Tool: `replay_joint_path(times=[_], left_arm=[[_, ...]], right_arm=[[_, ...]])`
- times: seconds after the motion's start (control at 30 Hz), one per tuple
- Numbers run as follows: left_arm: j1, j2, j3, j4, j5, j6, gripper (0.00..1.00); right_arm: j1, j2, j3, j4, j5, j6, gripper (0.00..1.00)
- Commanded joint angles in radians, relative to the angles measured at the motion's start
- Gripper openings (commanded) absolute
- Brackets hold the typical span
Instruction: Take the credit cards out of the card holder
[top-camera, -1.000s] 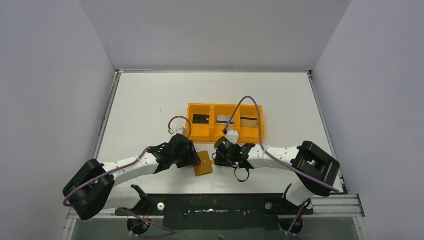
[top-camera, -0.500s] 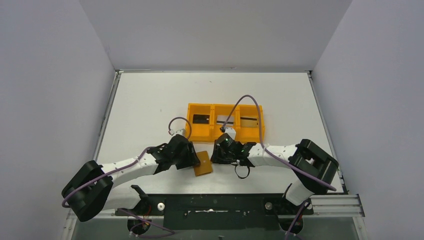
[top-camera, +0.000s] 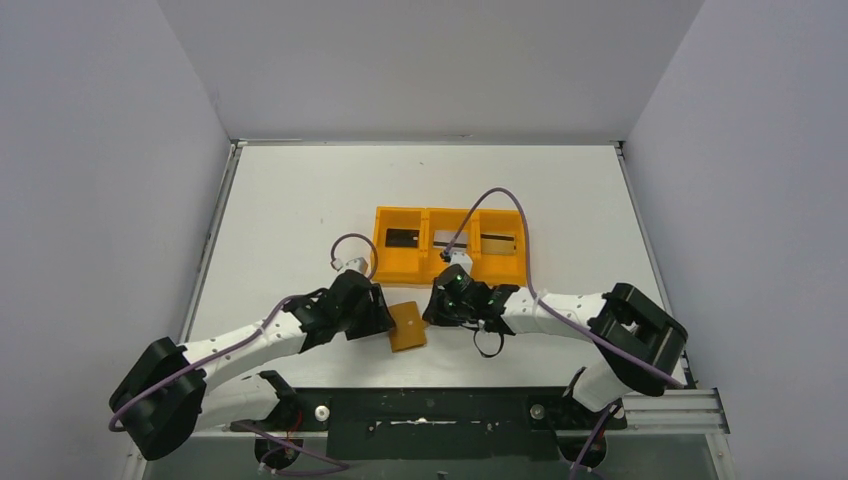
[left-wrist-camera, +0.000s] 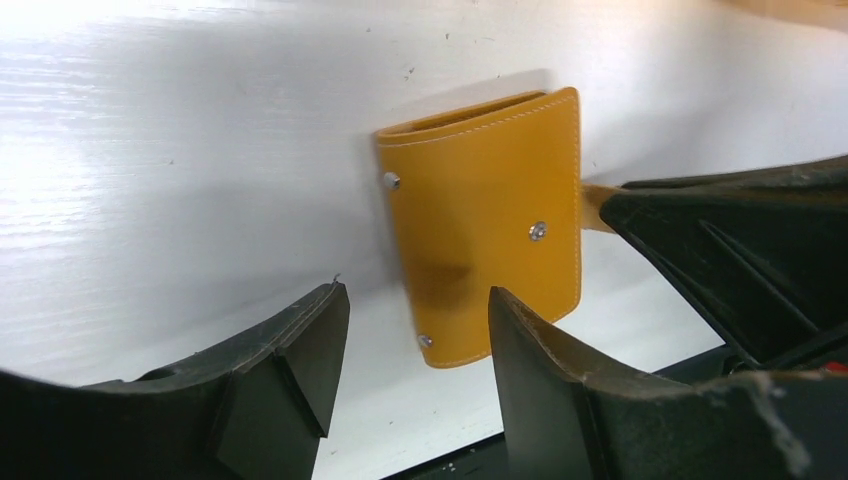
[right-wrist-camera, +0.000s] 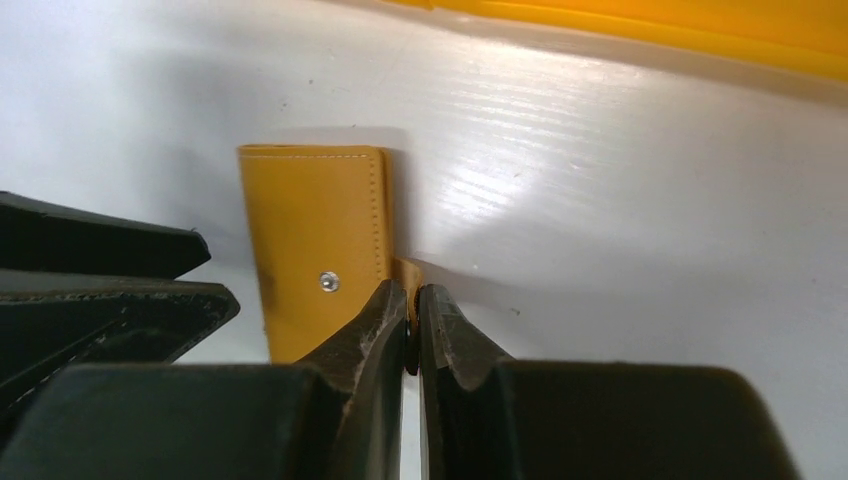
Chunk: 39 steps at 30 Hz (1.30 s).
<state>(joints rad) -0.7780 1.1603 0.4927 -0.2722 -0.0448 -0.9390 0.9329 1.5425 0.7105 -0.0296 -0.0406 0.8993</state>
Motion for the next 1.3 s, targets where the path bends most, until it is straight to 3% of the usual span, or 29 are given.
replay_joint_path(times=[0.0, 0.27, 0.57, 0.7, 0.83, 1.03, 1.27], left_arm=[[-0.006, -0.075, 0.042, -0.034, -0.048, -0.014, 0.55], [-0.006, -0.264, 0.034, -0.127, -0.184, -0.058, 0.64], [-0.004, -0.466, 0.081, -0.34, -0.363, -0.086, 0.69], [-0.004, -0.499, 0.08, -0.37, -0.346, -0.089, 0.69], [-0.002, -0.5, 0.061, -0.358, -0.313, -0.106, 0.69], [-0.004, -0.487, 0.004, -0.252, -0.165, -0.094, 0.69], [-0.004, -0.415, -0.061, 0.016, 0.058, -0.054, 0.67]], right_arm=[[0.016, -0.145, 0.006, -0.037, 0.046, -0.011, 0.0], [0.046, -0.249, 0.027, -0.045, -0.071, -0.062, 0.0], [0.085, -0.176, 0.148, -0.042, -0.146, -0.1, 0.0], [0.093, -0.172, 0.163, 0.023, -0.171, -0.084, 0.01], [0.089, -0.11, 0.162, -0.03, -0.098, -0.008, 0.0], [0.089, -0.213, -0.025, 0.183, -0.062, 0.15, 0.0], [0.051, -0.341, -0.138, -0.013, 0.09, 0.257, 0.0]])
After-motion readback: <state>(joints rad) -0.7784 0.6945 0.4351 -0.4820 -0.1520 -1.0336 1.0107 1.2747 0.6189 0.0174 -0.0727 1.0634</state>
